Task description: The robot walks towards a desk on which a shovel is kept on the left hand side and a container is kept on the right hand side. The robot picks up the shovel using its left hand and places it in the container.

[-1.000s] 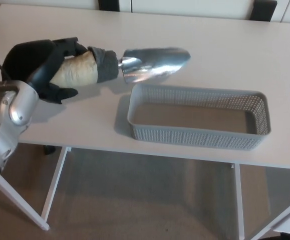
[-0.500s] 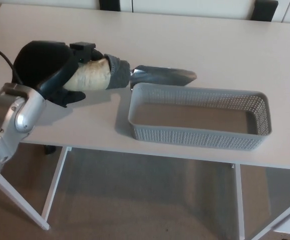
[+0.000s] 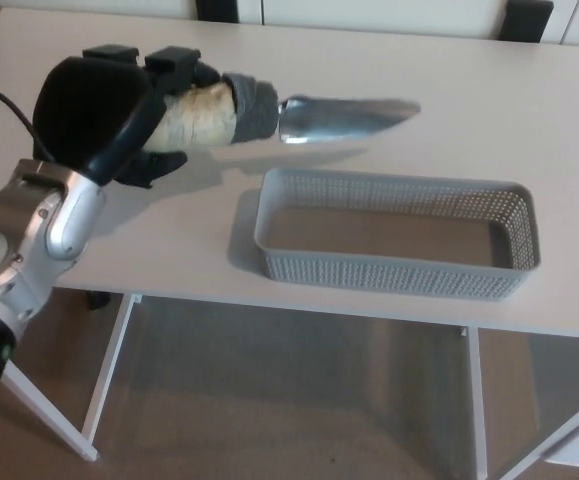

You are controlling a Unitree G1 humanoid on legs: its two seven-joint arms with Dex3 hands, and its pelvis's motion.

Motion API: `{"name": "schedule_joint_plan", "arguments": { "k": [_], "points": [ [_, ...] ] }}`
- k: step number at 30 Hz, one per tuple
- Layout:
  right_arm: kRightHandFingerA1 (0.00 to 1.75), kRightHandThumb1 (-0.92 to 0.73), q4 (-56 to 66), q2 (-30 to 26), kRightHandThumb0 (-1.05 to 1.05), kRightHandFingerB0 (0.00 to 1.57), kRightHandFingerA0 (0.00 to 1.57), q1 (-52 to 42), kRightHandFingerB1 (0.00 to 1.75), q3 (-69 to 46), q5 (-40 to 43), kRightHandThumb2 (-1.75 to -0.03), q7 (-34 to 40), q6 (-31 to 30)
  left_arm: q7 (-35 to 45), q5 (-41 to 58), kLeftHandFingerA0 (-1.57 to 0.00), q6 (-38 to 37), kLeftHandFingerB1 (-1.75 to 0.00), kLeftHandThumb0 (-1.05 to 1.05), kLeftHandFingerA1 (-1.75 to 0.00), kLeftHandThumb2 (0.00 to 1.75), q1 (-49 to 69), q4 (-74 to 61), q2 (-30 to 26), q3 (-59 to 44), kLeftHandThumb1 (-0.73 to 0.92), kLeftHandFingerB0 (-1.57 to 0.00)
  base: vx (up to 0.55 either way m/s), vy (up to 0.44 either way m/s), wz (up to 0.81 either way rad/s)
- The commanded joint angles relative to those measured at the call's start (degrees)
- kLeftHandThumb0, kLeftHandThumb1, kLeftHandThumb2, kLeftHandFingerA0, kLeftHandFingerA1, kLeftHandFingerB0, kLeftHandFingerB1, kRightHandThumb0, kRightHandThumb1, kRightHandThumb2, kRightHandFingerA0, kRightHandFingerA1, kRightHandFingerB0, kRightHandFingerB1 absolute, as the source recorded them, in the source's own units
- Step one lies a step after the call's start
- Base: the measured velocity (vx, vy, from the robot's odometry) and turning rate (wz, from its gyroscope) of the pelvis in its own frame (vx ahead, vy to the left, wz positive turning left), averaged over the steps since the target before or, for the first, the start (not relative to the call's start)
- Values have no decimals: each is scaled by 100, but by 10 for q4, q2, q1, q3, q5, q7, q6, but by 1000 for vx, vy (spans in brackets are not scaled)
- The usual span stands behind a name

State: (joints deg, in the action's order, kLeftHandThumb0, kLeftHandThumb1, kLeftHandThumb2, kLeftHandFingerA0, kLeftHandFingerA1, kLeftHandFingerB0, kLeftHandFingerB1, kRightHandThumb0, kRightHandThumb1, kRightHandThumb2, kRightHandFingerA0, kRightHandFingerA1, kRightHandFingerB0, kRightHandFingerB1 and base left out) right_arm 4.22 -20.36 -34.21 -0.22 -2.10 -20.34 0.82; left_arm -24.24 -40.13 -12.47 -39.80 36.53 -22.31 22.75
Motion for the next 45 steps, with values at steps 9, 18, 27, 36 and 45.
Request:
{"name": "schedule_joint_plan", "arguments": {
  "k": [9,18,27,36,45],
  "points": [
    [68,-49,7,-10,-42,49,69,2,59,1,-7,-90,-2,5,-71,1,-90,-43,-62,-24,-168,66,-1,13,-7,-35,76,-82,0,0,0],
    [67,-50,5,-16,-42,49,68,2,58,4,-16,-90,-4,7,-54,-20,-88,-62,-121,-24,-172,66,63,-79,-44,-28,81,-70,0,0,0],
    [67,-48,7,-10,-38,47,67,-4,58,9,-17,-89,-2,-1,-54,27,-85,-158,-119,-24,-171,66,100,-106,-57,-53,85,-67,0,0,0],
    [67,-49,-6,-12,-42,47,66,1,58,12,-18,-90,-4,8,63,139,-78,-229,-99,-20,-175,63,109,-93,-51,-66,85,-74,0,0,0],
    [68,-48,-9,-13,-40,48,68,3,58,18,-25,-90,-3,6,196,170,-82,-196,-126,-9,-167,70,95,-111,-57,-44,84,-72,0,0,0]
  ]
}}
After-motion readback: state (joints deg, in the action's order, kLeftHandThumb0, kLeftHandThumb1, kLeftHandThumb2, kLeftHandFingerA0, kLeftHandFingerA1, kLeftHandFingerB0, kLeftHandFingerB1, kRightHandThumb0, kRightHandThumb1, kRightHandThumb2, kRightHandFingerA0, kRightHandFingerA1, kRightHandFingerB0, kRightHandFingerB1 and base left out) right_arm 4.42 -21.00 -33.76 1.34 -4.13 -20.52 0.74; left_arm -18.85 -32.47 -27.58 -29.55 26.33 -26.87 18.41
